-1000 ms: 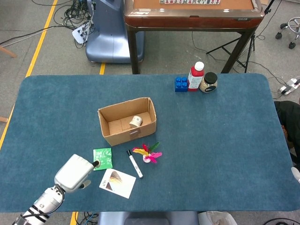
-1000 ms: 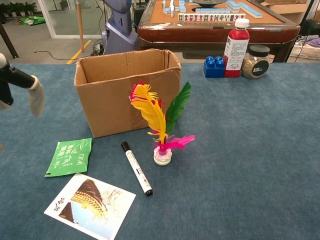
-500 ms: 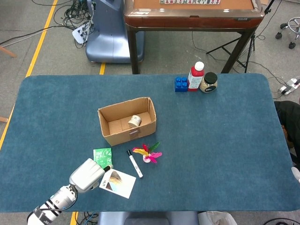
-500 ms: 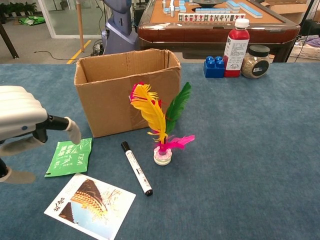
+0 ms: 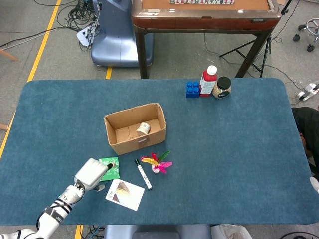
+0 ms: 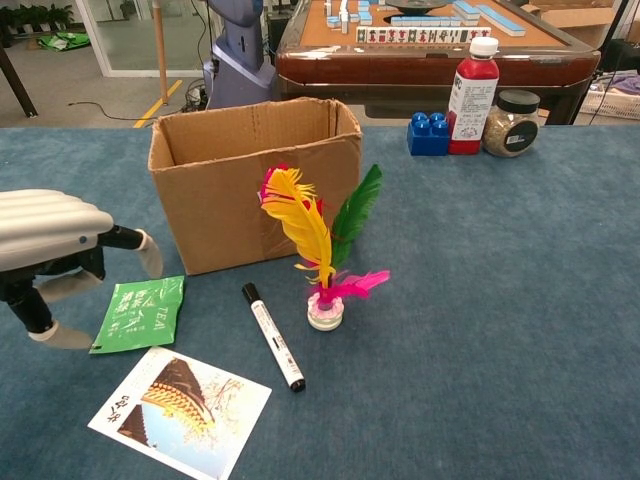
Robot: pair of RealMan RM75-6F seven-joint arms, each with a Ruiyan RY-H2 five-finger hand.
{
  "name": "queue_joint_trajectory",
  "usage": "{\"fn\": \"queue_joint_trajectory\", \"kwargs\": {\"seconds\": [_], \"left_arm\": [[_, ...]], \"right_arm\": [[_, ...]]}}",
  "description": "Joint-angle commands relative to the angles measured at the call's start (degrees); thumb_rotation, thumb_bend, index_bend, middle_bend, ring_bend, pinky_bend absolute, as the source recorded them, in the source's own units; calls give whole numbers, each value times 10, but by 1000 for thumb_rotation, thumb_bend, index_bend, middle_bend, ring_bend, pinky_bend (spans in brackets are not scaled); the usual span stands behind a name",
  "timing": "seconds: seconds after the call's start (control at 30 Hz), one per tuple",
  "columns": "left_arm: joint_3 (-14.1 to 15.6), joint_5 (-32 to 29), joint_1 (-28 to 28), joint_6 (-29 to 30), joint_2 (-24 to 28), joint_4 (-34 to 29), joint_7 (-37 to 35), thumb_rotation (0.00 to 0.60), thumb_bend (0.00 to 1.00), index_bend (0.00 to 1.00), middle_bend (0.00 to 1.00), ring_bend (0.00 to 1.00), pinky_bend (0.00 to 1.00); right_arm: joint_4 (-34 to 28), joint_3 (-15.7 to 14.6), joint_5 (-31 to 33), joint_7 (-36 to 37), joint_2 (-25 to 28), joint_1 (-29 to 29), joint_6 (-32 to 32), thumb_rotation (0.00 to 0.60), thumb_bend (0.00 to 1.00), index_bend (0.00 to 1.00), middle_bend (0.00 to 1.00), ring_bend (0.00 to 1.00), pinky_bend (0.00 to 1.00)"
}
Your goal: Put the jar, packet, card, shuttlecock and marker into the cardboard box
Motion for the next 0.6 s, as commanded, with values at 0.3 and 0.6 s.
{"fn": "queue_joint_trajectory", "kwargs": {"seconds": [0.3,0.6], "left_arm": [[-28,-112,-22,-22,-34,40,-20,600,135,309,908,916,1000],[-30,-191,-40,-17,-57,47,-1,600,130,249,914,917,1000]], "right_arm": [[1,0,3,2,1,2,-4,600,191,257,351,262,392],[1,0,1,6,2,1,-2,600,191,257,351,262,392]]}}
